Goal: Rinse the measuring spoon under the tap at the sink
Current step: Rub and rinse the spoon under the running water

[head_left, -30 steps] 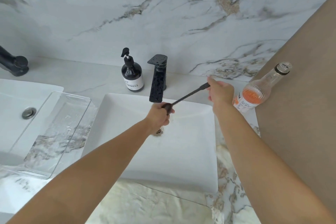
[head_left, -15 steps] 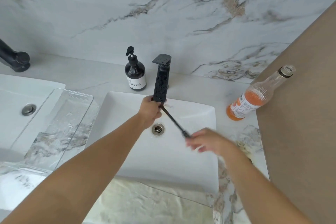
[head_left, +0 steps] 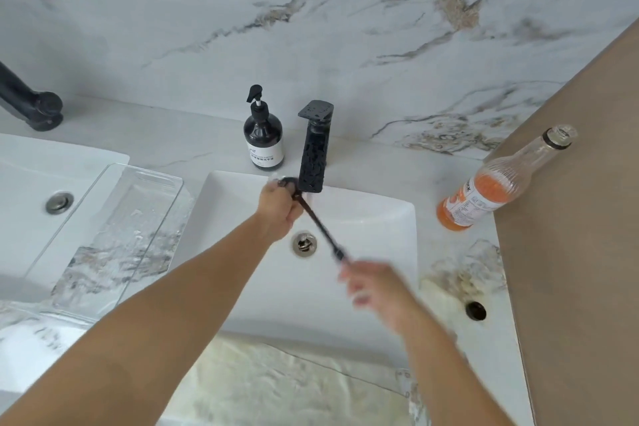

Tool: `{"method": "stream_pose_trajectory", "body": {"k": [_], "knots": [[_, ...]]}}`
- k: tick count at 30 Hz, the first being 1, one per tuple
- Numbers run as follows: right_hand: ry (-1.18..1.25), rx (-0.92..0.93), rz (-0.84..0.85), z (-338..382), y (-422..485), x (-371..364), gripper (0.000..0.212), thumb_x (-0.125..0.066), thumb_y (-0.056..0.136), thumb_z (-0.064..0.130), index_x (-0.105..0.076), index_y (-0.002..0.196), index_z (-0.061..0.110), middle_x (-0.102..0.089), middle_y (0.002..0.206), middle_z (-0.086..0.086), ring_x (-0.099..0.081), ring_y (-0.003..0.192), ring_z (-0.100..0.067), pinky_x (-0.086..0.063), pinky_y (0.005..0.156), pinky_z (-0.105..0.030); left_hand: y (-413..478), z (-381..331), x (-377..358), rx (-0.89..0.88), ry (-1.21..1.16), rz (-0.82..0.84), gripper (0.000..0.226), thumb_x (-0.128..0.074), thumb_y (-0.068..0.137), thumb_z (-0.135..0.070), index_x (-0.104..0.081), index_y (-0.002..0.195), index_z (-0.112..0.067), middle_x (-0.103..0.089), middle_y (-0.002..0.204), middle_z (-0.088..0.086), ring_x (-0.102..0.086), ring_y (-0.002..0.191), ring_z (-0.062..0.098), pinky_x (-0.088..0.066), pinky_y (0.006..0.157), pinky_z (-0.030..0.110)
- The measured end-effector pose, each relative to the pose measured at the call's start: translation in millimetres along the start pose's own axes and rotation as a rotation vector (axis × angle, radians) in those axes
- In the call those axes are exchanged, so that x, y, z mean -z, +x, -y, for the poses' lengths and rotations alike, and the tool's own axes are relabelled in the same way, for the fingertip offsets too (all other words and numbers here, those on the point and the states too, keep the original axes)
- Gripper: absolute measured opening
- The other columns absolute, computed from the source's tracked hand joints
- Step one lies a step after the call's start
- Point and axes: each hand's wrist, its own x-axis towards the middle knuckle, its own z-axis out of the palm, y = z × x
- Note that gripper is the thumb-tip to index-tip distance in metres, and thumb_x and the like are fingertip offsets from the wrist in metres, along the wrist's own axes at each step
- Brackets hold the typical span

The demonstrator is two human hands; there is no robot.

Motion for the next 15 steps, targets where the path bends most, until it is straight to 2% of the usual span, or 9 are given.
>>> {"method": "stream_pose_trajectory", "body": {"k": [2, 5, 8, 10, 13, 15], "knots": [[-0.074, -0.085, 0.237, -39.1, -15.1, -30.2, 0.022, -0.073, 0.085, 0.03, -0.077, 0.069, 0.015, -0.063, 0.063, -0.005, -0.057, 0.053, -0.013, -0.044, 0.053, -0.024, -10.1, 12.1, -14.3, 0.015, 0.159, 0.065, 0.027, -0.035, 0.099, 0.005, -0.057, 0.087, -0.004, -0.058, 0.071, 0.008, -0.049, 0.035, 0.002, -0.032, 0.033, 0.015], [-0.211, -0.068, 0.289, -40.5, -10.1, -30.4, 0.019, -0.07, 0.088, 0.027, -0.078, 0.076, 0.014, -0.072, 0.079, -0.006, -0.061, 0.06, -0.011, -0.048, 0.059, -0.025, -19.0, 28.0, -28.6, -0.004, 0.277, 0.107, 0.022, -0.035, 0.102, -0.003, -0.057, 0.098, -0.005, -0.063, 0.075, 0.007, -0.05, 0.035, 0.002, -0.029, 0.036, 0.017], [-0.264, 0.006, 0.098, -3.0, 4.9, 19.3, 0.013, -0.071, 0.087, 0.019, -0.073, 0.077, 0.013, -0.072, 0.081, -0.005, -0.056, 0.058, -0.009, -0.045, 0.055, -0.021, -9.8, 9.3, -12.8, -0.03, 0.164, 0.035, 0.028, -0.034, 0.098, 0.004, -0.055, 0.082, -0.006, -0.056, 0.072, 0.008, -0.036, 0.032, 0.005, -0.022, 0.034, 0.014], [-0.088, 0.081, -0.095, 31.9, 12.6, 51.6, 0.011, -0.069, 0.088, 0.015, -0.07, 0.077, 0.012, -0.065, 0.073, -0.004, -0.051, 0.057, -0.011, -0.041, 0.053, -0.022, -6.0, 2.6, -2.3, -0.054, 0.206, 0.033, 0.032, -0.032, 0.096, 0.007, -0.053, 0.076, -0.006, -0.052, 0.07, 0.009, -0.029, 0.035, 0.006, -0.018, 0.036, 0.016], [0.272, 0.25, -0.397, 88.9, 25.3, 65.0, 0.018, -0.07, 0.088, 0.019, -0.064, 0.071, 0.017, -0.053, 0.052, 0.001, -0.046, 0.052, -0.012, -0.04, 0.052, -0.025, -15.7, 16.5, -7.1, -0.027, 0.328, 0.122, 0.032, -0.03, 0.1, 0.003, -0.053, 0.079, -0.006, -0.056, 0.059, 0.003, -0.029, 0.035, 0.007, -0.021, 0.041, 0.019], [0.383, 0.359, -0.503, 111.3, 32.6, 51.9, 0.025, -0.071, 0.086, 0.02, -0.06, 0.063, 0.016, -0.049, 0.042, 0.004, -0.044, 0.046, -0.011, -0.041, 0.05, -0.026, -21.2, 27.9, -13.7, 0.006, 0.285, 0.174, 0.03, -0.031, 0.101, 0.002, -0.051, 0.08, -0.006, -0.06, 0.063, 0.002, -0.027, 0.034, 0.006, -0.022, 0.039, 0.018]]}}
